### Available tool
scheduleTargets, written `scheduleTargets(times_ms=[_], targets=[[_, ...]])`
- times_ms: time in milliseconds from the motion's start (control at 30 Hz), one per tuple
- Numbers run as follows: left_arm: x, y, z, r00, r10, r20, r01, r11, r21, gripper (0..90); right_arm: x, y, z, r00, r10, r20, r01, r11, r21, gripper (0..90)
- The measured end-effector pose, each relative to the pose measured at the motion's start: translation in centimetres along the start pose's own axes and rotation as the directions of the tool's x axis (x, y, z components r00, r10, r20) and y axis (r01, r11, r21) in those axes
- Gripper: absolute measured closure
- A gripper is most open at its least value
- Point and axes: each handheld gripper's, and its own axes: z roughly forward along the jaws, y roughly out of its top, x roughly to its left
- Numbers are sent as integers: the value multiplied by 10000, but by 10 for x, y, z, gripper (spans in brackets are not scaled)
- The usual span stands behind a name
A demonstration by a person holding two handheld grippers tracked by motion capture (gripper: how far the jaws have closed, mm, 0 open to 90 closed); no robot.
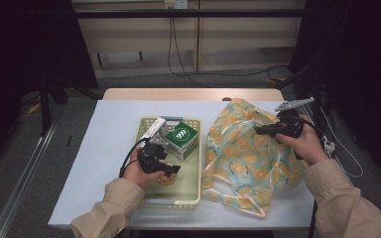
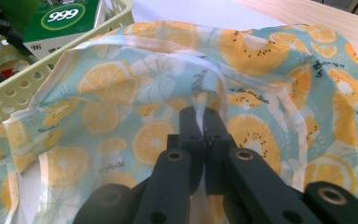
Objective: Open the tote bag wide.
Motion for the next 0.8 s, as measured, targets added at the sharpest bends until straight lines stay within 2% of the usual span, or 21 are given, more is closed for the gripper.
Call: scheduleTargets(times_ms=[100, 200, 333, 433, 467, 533, 667, 767, 800], targets=[[-5, -1, 1, 9990, 435, -72, -432, 9985, 332, 158, 0, -1, 1, 10000, -9, -34, 9, 10000, 36, 895], [-7, -3, 3, 9991, 424, 47, -426, 9980, 474, 123, 1, -2, 1, 10000, -13, -36, 13, 10000, 49, 894], [-8, -5, 6, 9983, 507, 292, -530, 9951, 838, 127, 1, -1, 1, 10000, -17, -10, 17, 10000, 26, 894], [-12, -7, 8, 9982, 561, 198, -579, 9923, 1091, 130, 1, -1, 0, 10000, -37, 6, 37, 10000, 20, 894], [-13, -8, 8, 9979, 633, 140, -645, 9913, 1145, 146, 1, -1, 0, 10000, -40, 5, 40, 10000, 18, 894], [-14, -7, 9, 9987, 510, 69, -515, 9897, 1333, 205, 1, -1, -1, 10000, -52, 5, 52, 10000, 11, 894], [-16, -4, 10, 9978, 629, -184, -599, 9893, 1332, 212, 1, -2, -3, 10000, -35, 39, 35, 10000, -62, 895], [-17, 1, 14, 9988, 476, 146, -487, 9950, 871, 213, 1, -2, -3, 10000, -32, 37, 33, 10000, -66, 895], [-17, 3, 15, 9975, 676, 183, -691, 9929, 967, 213, 1, -2, -3, 10000, -37, 40, 37, 10000, -61, 894]])
